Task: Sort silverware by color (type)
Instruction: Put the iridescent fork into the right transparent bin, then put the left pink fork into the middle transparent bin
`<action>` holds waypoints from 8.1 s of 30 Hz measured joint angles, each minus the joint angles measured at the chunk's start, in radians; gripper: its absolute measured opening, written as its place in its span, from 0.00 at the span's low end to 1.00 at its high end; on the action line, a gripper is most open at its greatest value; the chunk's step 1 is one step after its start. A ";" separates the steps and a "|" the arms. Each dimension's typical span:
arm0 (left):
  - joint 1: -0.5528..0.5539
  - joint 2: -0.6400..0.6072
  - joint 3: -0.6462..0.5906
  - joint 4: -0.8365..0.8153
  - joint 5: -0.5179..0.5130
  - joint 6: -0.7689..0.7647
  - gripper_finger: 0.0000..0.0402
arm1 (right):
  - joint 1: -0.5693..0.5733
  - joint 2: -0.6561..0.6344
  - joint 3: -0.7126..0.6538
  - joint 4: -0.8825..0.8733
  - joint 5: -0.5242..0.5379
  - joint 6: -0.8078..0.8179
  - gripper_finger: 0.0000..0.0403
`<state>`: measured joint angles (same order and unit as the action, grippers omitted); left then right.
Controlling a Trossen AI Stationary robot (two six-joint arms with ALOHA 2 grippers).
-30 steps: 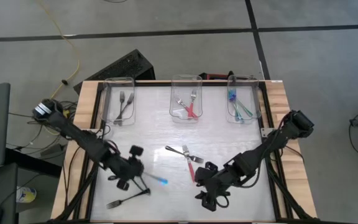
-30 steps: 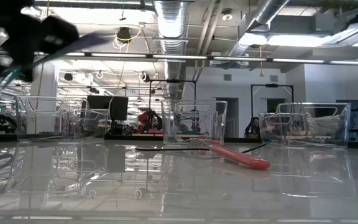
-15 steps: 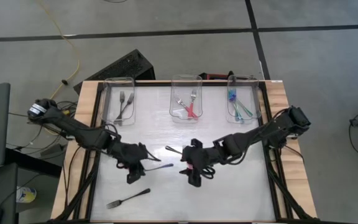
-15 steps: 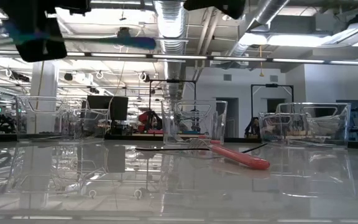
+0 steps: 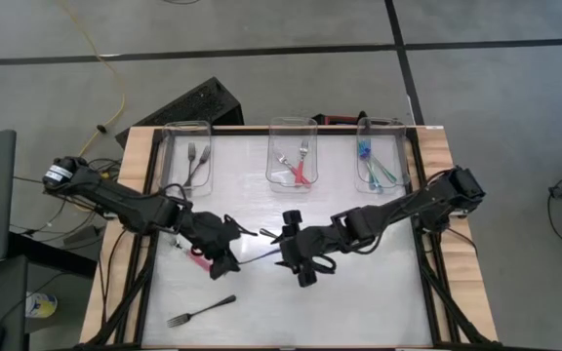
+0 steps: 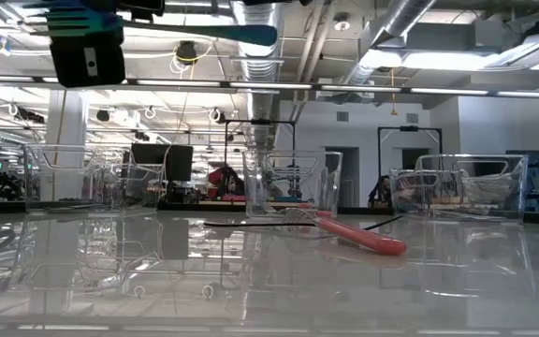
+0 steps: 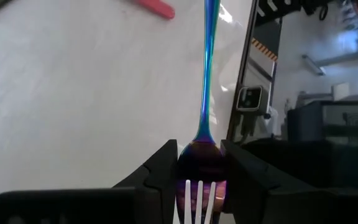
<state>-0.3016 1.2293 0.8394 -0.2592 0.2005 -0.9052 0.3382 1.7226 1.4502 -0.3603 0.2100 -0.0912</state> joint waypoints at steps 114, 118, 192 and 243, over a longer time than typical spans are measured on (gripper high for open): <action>-0.084 -0.351 -0.107 -0.074 -0.395 0.260 0.43 | -0.563 -0.654 -0.484 -0.324 -0.030 0.824 0.30; -0.095 -0.323 -0.107 -0.146 -0.313 0.256 0.43 | -0.399 -0.652 -0.484 -0.194 -0.027 0.848 0.29; -0.065 0.220 0.371 -0.583 -0.534 0.588 0.07 | -0.052 -0.245 -0.484 0.565 0.081 1.190 0.39; 0.121 0.231 0.335 -0.569 -0.338 0.347 0.08 | -0.134 0.072 -0.201 0.574 0.251 1.106 0.68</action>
<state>-0.1810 1.4598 1.1744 -0.8286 -0.1377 -0.5582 0.2039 1.7949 1.2492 0.2138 0.4609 1.0149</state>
